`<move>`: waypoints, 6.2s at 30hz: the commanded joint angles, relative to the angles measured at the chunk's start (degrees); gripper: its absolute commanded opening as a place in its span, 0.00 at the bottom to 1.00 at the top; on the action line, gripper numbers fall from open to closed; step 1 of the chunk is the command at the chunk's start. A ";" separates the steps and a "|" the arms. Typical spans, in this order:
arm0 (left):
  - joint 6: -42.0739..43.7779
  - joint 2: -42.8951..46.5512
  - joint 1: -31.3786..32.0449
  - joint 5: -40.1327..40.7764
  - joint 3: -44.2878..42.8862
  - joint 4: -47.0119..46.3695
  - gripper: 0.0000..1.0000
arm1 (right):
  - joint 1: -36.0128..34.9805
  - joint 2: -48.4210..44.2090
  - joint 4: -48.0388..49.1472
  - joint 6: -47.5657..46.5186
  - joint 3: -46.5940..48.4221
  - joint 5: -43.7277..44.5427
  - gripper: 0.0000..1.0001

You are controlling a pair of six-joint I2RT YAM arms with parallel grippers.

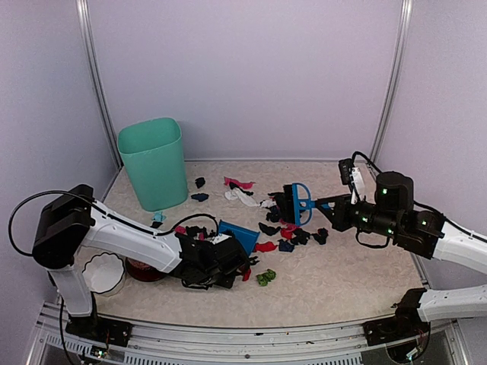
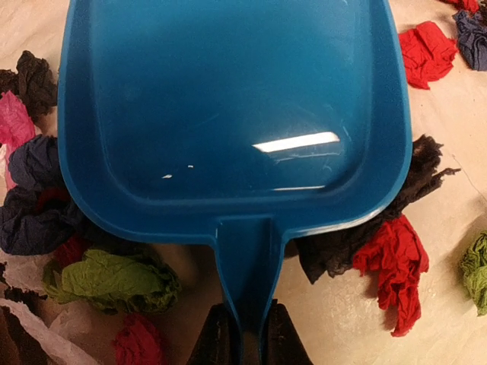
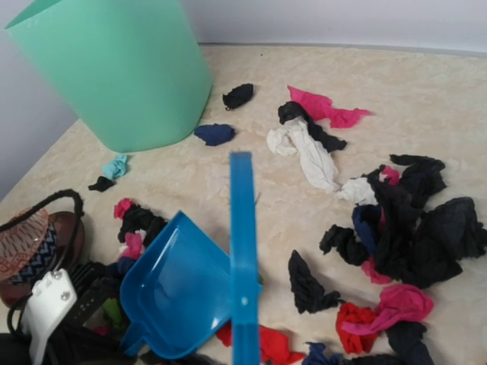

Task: Sweep away the paper scraps from the table
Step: Pick up the dustpan from the center of the board, then put down the dustpan at the corner of the board, then pick up the dustpan from the corner of the board, then sweep the paper scraps at the center of the board.

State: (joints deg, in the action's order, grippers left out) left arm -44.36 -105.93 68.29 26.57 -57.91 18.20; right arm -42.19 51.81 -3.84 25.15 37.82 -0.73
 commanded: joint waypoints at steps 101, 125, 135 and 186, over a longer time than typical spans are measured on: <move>33.03 -13.62 10.79 -16.99 -26.52 -1.64 0.78 | 13.90 -5.25 -14.89 -0.82 -0.34 15.57 0.00; 33.45 -13.69 10.33 -19.45 -6.27 -39.25 0.68 | 13.98 -7.37 -16.43 -0.25 -0.43 12.34 0.00; 34.21 -17.72 9.68 -19.15 -8.70 -39.17 0.58 | 13.98 -7.08 -16.01 -0.67 -0.46 11.82 0.00; 27.46 11.36 10.89 6.19 -4.68 -9.82 0.00 | 13.98 -0.67 -7.88 -4.05 8.88 4.09 0.00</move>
State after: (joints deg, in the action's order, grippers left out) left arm -14.13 -99.63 79.15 26.55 -63.16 -0.51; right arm -28.82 48.69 -15.94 21.43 45.21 6.63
